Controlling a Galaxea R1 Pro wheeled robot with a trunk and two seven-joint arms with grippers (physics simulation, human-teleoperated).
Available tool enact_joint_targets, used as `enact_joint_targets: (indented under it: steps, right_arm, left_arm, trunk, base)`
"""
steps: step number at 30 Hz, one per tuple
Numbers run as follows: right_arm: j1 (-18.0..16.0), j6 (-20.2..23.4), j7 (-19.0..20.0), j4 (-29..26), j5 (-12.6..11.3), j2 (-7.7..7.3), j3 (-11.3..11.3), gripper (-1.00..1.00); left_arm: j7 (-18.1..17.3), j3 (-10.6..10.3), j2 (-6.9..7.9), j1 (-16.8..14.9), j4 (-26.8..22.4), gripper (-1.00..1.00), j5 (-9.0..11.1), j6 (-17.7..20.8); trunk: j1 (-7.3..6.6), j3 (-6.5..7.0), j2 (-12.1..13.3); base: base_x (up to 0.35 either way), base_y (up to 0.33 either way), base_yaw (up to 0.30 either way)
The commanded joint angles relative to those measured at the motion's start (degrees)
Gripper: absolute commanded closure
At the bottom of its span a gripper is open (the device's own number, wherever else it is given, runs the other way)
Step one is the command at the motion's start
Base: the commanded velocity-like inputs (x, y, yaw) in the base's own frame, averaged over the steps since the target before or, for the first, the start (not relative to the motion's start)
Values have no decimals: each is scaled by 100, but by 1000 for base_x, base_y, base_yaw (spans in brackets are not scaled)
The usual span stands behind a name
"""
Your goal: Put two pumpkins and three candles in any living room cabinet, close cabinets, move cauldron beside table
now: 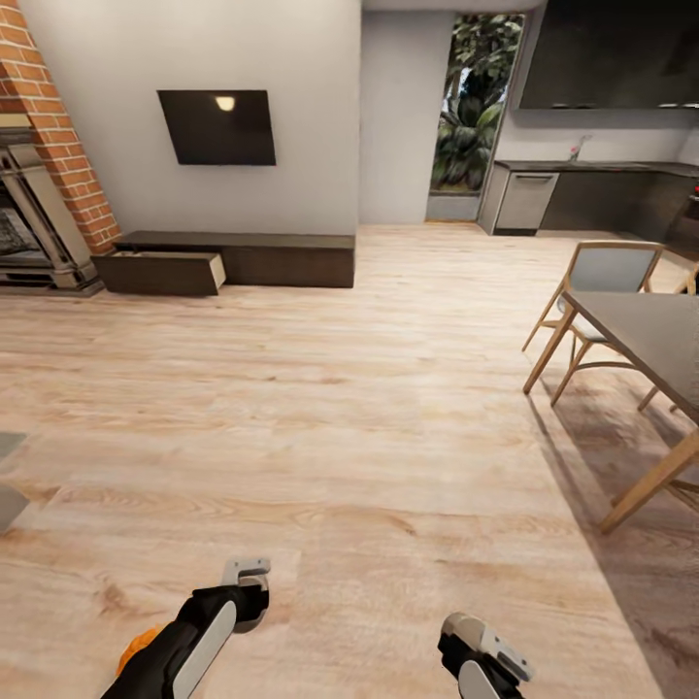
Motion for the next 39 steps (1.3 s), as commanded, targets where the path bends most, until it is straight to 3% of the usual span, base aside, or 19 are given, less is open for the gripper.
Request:
enact_joint_targets:
  steps: [1, 18, 39]
  right_arm:
    - [-4, -58, -38, 9, -20, 0, 12, 100]
    - [-4, -666, -29, 196, -11, 1, 18, 100]
    - [-4, -700, -29, 273, -12, 9, 14, 100]
  left_arm:
    - [57, -30, 9, -4, -10, 100, 55, 13]
    - [42, -52, 10, -3, -50, 100, 69, 18]
    - [42, -52, 10, -4, -59, 100, 73, 18]
  trunk:
    - [3, -7, -3]
    - [3, -14, -3]
    - [3, -14, -3]
  base:
    - [332, 0, -203]
    - [333, 0, -97]
    - [333, 0, 0]
